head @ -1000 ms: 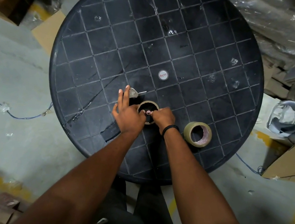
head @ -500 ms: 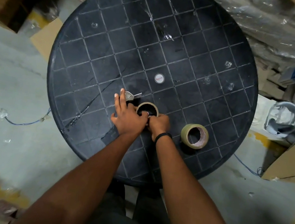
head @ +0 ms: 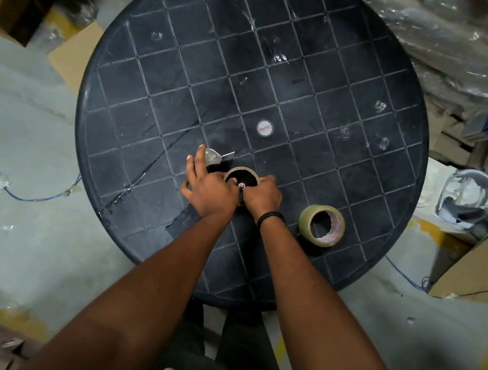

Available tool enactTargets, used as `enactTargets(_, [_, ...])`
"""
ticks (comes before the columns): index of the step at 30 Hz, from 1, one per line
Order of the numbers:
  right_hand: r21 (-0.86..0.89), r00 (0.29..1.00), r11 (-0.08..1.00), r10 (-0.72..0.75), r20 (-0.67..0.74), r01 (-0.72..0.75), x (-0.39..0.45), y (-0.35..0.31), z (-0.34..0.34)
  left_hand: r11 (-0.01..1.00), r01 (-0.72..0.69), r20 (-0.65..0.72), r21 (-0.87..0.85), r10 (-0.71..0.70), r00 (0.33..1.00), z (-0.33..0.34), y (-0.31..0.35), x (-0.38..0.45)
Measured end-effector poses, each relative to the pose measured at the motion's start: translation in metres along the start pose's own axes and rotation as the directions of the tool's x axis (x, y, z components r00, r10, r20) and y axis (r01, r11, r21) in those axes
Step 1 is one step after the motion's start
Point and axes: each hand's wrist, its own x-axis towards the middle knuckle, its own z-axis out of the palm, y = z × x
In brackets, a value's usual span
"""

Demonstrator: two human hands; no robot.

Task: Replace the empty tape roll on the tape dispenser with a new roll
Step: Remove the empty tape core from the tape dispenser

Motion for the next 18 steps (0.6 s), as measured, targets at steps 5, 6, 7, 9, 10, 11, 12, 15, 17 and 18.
enactTargets(5, [-0.012,1.000,1.000,0.000,0.013,0.000,-0.007,-0.003,-0.002,0.998,0.017,-0.006,-0.063,-0.018,1.000,-0.001,0.000,0.003])
enactTargets(6, [-0.018,1.000,1.000,-0.016,0.013,0.016,-0.007,-0.001,-0.003,0.998,0.002,0.001,-0.063,-0.002,1.000,-0.001,-0.001,0.002])
enactTargets(7, [-0.022,0.999,0.999,-0.038,0.018,0.039,-0.007,0.001,-0.006,0.998,-0.022,0.004,-0.054,0.022,1.000,-0.001,-0.003,0.001])
enactTargets(9, [-0.027,0.996,0.997,-0.075,0.046,0.077,-0.005,0.006,-0.012,0.996,-0.088,0.015,-0.025,0.088,0.996,0.002,-0.007,-0.003])
enactTargets(10, [-0.032,0.994,0.996,-0.086,0.063,0.089,-0.005,0.008,-0.015,0.992,-0.129,0.017,-0.008,0.129,0.992,0.003,-0.009,-0.005])
enactTargets(11, [-0.038,0.993,0.994,-0.096,0.071,0.099,-0.004,0.010,-0.017,0.984,-0.177,0.007,0.012,0.177,0.984,0.002,-0.011,-0.007])
enactTargets(12, [-0.039,0.992,0.993,-0.106,0.071,0.109,-0.003,0.011,-0.018,0.970,-0.242,-0.014,0.032,0.243,0.970,0.000,-0.013,-0.008])
enactTargets(15, [-0.027,0.993,0.994,-0.104,0.050,0.106,-0.003,0.013,-0.015,0.872,-0.485,-0.032,0.062,0.488,0.872,-0.002,-0.016,-0.005])
enactTargets(17, [-0.043,0.994,0.994,-0.103,0.035,0.104,-0.003,0.012,-0.012,0.813,-0.580,0.037,0.056,0.579,0.814,-0.001,-0.014,0.003])
enactTargets(18, [-0.054,0.994,0.992,-0.109,0.031,0.110,-0.002,0.011,-0.011,0.796,-0.602,0.112,0.053,0.595,0.796,0.000,-0.011,0.007])
